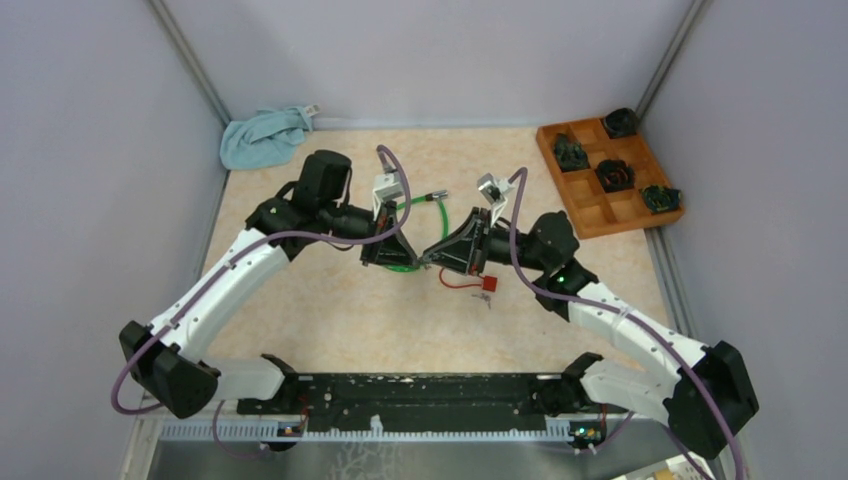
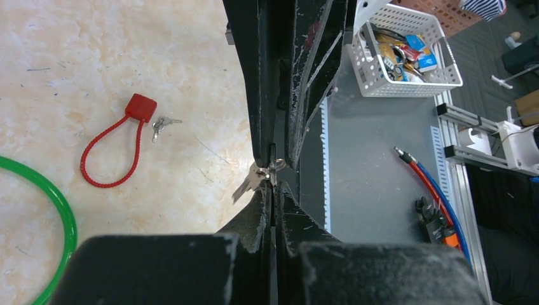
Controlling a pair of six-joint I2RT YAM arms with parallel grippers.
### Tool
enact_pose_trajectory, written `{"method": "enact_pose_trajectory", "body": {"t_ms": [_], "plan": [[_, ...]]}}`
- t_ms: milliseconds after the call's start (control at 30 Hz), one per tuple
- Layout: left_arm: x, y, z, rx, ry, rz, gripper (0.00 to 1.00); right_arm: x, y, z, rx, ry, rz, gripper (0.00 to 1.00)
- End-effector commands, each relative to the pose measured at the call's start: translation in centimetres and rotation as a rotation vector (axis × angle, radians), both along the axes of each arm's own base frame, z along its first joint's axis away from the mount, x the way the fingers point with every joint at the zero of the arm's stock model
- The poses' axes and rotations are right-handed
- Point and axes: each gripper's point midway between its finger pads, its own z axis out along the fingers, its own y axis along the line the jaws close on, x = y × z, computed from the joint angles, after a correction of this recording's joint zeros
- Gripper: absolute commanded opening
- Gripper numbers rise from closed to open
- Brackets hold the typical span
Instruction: Unlock with the key
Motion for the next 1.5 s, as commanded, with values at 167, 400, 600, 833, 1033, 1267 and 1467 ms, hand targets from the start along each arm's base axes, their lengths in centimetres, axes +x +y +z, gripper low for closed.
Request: {"method": "enact_pose_trajectory", "body": {"t_ms": [167,400,600,833,1033,1267,1467], "plan": [[0.1,0.2,1.2,-0.029,-0.029,0.009,0.00,-0.6,0.3,1.4,0.057,-0.012,0.035,0.12],[0.4,0.3,1.2,-0.029,-0.015,0.023,0.00,-0.8,0.2,1.0,0.049,-0.015,0.046,0.09],[1.1,0.2,1.1,-0.015,-0.020,0.053,0.03,0.2,-0.7,1.9,0.069,-0.011,-0.012,0.00],[8.2,2.5,-2.6,0.228,-0.218,0.252,0.90,5.8,-5.2,-0.6,-0.055,0.174,-0.231,0.00],[16.4,3.9,-7.9,0.411,-0.263,0.331,0.92,9.4,-9.5,-1.8,-0.162,0.273,-0.419,0.00],[25.6,3.1,-15.4,0.555,-0.378,0.260,0.92,9.8,-10.5,-2.8,-0.161,0.297,-0.465,0.00],[30.8,2.6,-20.3,0.627,-0.388,0.257,0.80,9.2,-10.5,-2.9,-0.150,0.289,-0.454,0.00]]}}
